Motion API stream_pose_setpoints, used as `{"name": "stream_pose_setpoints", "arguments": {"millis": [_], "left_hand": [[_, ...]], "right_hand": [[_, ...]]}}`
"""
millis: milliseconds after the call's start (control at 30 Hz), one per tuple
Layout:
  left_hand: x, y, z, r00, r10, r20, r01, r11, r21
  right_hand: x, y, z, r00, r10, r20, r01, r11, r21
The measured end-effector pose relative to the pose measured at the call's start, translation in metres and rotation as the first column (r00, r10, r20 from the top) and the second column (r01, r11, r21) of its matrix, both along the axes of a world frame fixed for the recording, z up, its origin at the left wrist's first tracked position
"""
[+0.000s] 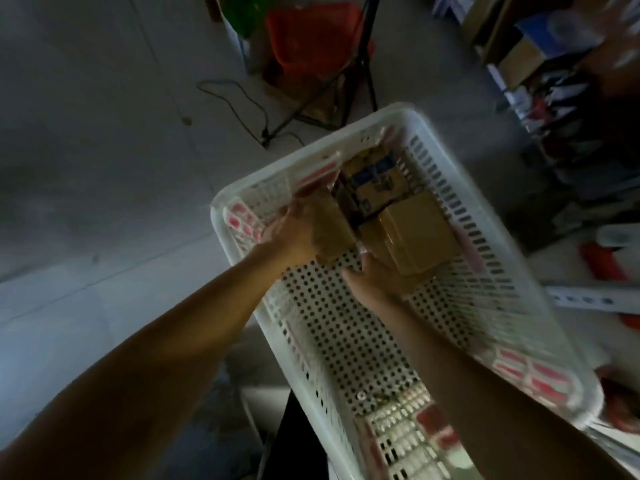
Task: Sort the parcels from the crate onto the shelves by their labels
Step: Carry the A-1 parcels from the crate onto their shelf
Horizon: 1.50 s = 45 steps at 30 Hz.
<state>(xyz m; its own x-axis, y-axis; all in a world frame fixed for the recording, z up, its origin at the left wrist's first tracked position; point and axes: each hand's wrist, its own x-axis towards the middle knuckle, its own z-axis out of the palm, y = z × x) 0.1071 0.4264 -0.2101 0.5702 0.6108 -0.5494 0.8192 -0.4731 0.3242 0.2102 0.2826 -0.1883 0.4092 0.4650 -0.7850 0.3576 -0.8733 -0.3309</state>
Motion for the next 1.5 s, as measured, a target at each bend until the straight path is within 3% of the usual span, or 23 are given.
{"name": "stream_pose_setpoints", "arguments": {"millis": [133, 333, 433, 533, 600, 700, 767, 933, 1233, 1367, 1500], "left_hand": [[0.009, 0.014, -0.024, 0.997, 0.008, 0.075, -0.005, 0.999, -0.049], [0.000, 0.011, -0.026, 0.998, 0.056, 0.001, -0.055, 0.996, -0.070], [-0.012, -0.001, -0.033, 0.987, 0.158, 0.026, -0.150, 0.971, -0.186], [-0.015, -0.012, -0.034, 0.941, 0.333, 0.057, -0.299, 0.899, -0.322], [-0.019, -0.018, -0.032, 0.926, 0.371, 0.069, -0.320, 0.869, -0.377], [-0.030, -0.028, -0.021, 0.914, 0.397, 0.077, -0.324, 0.833, -0.449], [-0.036, -0.040, -0.004, 0.891, 0.438, 0.116, -0.332, 0.805, -0.492], [-0.056, -0.089, 0.058, 0.851, 0.441, 0.286, -0.286, 0.845, -0.452], [-0.093, -0.179, 0.150, 0.656, 0.438, 0.615, -0.330, 0.899, -0.289], [-0.122, -0.227, 0.169, 0.552, 0.395, 0.734, -0.395, 0.899, -0.187], [-0.147, -0.281, 0.168, 0.420, 0.435, 0.797, -0.501, 0.843, -0.195]], "right_hand": [[-0.005, 0.017, -0.032, 0.984, -0.175, -0.030, 0.176, 0.984, 0.026], [-0.020, 0.012, -0.048, 0.918, -0.388, -0.084, 0.392, 0.919, 0.041], [-0.025, 0.004, -0.056, 0.848, -0.512, -0.140, 0.521, 0.853, 0.039], [-0.033, 0.001, -0.057, 0.704, -0.654, -0.277, 0.689, 0.724, 0.042], [-0.037, -0.004, -0.055, 0.671, -0.677, -0.301, 0.724, 0.687, 0.066], [-0.033, -0.015, -0.041, 0.771, -0.577, -0.271, 0.630, 0.753, 0.190], [-0.032, -0.026, -0.026, 0.800, -0.529, -0.283, 0.597, 0.751, 0.284], [-0.031, -0.064, 0.031, 0.864, -0.432, -0.260, 0.503, 0.716, 0.484], [-0.057, -0.128, 0.121, 0.847, -0.389, -0.363, 0.526, 0.511, 0.680], [-0.073, -0.160, 0.134, 0.860, -0.261, -0.438, 0.508, 0.500, 0.701], [-0.091, -0.198, 0.135, 0.880, -0.140, -0.453, 0.451, 0.541, 0.710]]}}
